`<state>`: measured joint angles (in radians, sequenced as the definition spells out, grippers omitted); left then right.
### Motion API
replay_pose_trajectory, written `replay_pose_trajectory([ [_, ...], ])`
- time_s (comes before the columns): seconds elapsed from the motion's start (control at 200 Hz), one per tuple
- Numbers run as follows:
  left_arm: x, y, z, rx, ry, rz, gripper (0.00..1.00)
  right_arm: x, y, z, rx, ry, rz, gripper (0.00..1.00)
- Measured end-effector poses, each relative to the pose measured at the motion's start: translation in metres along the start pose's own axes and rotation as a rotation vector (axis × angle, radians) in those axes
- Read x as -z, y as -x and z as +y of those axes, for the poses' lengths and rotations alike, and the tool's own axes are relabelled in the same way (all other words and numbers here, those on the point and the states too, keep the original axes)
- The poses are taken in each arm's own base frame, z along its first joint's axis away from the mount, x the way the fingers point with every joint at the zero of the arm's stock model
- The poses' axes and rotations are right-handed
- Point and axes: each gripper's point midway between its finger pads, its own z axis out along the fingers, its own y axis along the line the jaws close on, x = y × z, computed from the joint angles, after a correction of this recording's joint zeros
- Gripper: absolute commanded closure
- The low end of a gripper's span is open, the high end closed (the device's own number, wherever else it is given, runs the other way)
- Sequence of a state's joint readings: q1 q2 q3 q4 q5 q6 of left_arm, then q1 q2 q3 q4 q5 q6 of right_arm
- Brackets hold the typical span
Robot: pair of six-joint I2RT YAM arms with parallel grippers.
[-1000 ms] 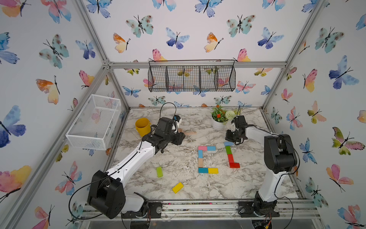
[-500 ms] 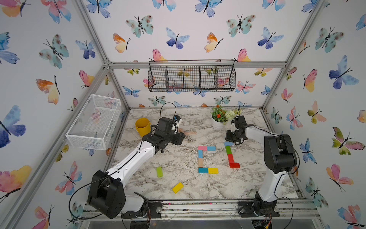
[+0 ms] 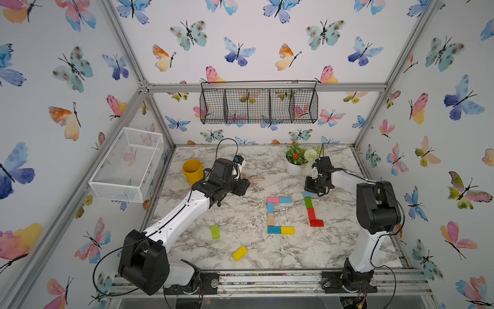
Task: Assemble the letter c with building blocks
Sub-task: Adjust the building block at the center of the board.
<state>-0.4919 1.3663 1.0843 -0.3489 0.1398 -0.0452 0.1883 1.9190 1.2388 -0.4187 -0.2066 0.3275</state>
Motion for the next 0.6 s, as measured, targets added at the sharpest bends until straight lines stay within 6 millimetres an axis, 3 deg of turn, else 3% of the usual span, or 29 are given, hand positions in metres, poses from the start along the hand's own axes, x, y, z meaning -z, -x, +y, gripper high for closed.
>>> replay_pose_trajectory([
  [0.4,0.0000,0.0000,0.0000,0.000,0.000,0.000,0.39,0.0002,-0.0035,-0.0010,0.000,-0.004,0.014,0.97],
  [0.491,0.0000,0.0001,0.0000,0.000,0.000,0.000,0.39,0.0002,-0.0035,-0.0010,0.000,-0.004,0.014,0.90],
  [0.601,0.0000,0.0000,0.0000,0.000,0.000,0.000,0.39,0.0005,-0.0031,-0.0010,-0.003,-0.005,0.013,0.89],
])
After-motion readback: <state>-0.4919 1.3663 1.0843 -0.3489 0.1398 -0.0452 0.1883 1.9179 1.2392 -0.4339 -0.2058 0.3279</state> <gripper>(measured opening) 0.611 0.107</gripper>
